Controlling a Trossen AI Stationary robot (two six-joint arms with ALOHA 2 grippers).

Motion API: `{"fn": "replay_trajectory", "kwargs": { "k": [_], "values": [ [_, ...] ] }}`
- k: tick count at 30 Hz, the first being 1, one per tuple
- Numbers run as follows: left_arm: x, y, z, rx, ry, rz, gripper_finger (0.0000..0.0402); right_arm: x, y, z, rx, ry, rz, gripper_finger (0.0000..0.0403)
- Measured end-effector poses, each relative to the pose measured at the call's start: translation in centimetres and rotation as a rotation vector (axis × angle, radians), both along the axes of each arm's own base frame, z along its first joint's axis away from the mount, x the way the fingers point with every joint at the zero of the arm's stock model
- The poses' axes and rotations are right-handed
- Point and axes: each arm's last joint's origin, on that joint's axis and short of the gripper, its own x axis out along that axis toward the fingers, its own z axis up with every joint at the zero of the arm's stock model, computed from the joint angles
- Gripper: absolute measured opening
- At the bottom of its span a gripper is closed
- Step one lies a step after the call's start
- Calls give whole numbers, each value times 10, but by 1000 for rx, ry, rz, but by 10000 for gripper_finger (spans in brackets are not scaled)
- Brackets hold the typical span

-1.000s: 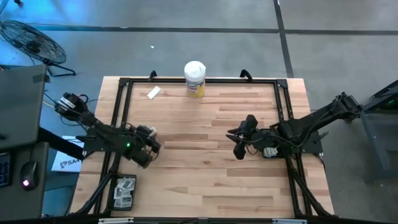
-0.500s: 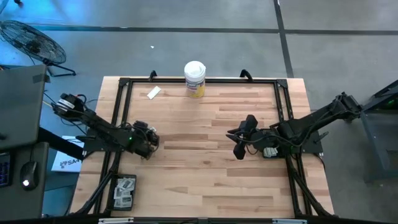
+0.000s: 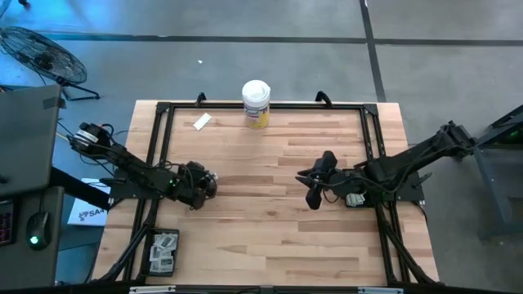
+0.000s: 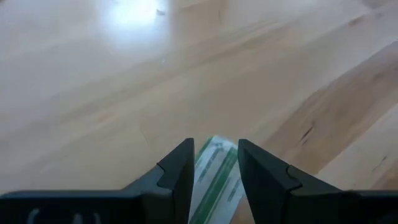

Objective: Pick & Place First Aid Supplies
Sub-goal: Put the white bandage pad into the right black bin

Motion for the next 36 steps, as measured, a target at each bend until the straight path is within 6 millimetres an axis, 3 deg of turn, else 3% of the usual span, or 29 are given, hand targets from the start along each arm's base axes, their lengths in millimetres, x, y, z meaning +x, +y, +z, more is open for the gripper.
{"fn": "replay_trajectory", "kwargs": {
  "k": [8,12,19,36],
  "values": [
    [-1,1,0,21,7,1,122,16,8,-11,43,-5,63,71],
    [-1,-1,-2,-49,48,-38,122,23,9,-18,54,18,81,71],
    [0,-2,-5,-48,78,-55,122,26,9,-20,33,23,86,71],
    [31,-16,-14,34,63,-236,122,28,11,-15,37,-20,132,71]
  ]
}}
